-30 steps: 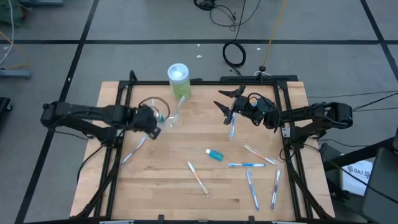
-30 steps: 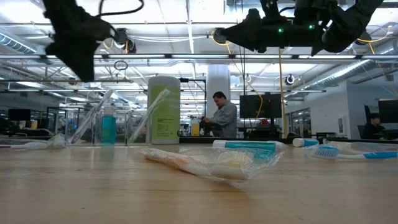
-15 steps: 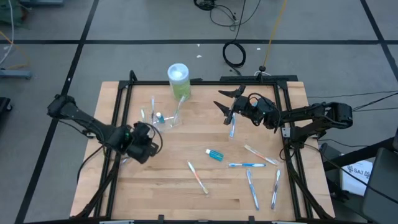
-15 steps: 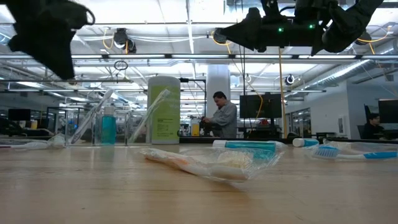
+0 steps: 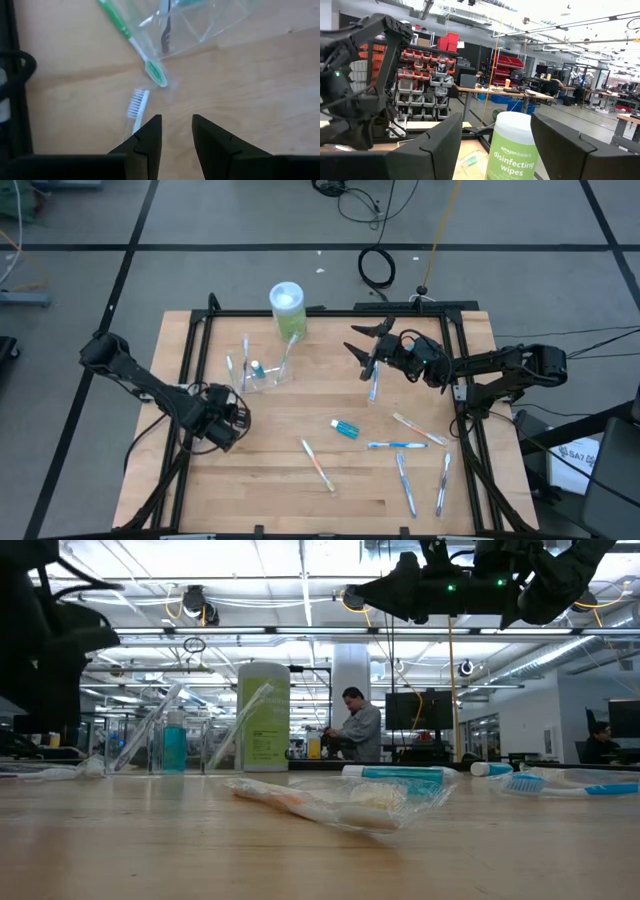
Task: Pick & Place toothbrushing station
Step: Put the green toothbrush into the transparent organizer
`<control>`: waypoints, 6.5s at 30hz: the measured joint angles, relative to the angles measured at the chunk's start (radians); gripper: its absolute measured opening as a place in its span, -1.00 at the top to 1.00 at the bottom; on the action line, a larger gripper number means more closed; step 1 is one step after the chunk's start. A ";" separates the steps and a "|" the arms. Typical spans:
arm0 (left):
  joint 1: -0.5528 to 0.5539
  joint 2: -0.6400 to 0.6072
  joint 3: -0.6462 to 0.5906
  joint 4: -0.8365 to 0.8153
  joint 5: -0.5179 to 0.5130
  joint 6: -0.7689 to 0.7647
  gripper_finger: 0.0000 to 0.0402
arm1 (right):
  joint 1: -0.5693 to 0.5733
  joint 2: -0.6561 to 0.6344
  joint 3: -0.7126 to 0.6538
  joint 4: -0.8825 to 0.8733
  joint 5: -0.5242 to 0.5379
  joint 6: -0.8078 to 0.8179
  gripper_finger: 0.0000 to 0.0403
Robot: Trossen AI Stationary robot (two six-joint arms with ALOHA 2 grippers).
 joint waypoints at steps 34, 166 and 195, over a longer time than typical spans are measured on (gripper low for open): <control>0.175 0.024 -0.151 0.235 -0.028 0.157 0.10 | -0.001 0.000 0.000 0.056 0.000 -0.012 -0.13; 0.280 0.034 -0.037 1.102 0.398 1.117 0.98 | 0.250 0.669 0.492 -0.319 -0.368 -0.324 -0.12; 0.281 0.034 -0.037 1.178 0.388 1.180 0.95 | 0.223 0.668 0.490 -0.325 -0.343 -0.289 0.93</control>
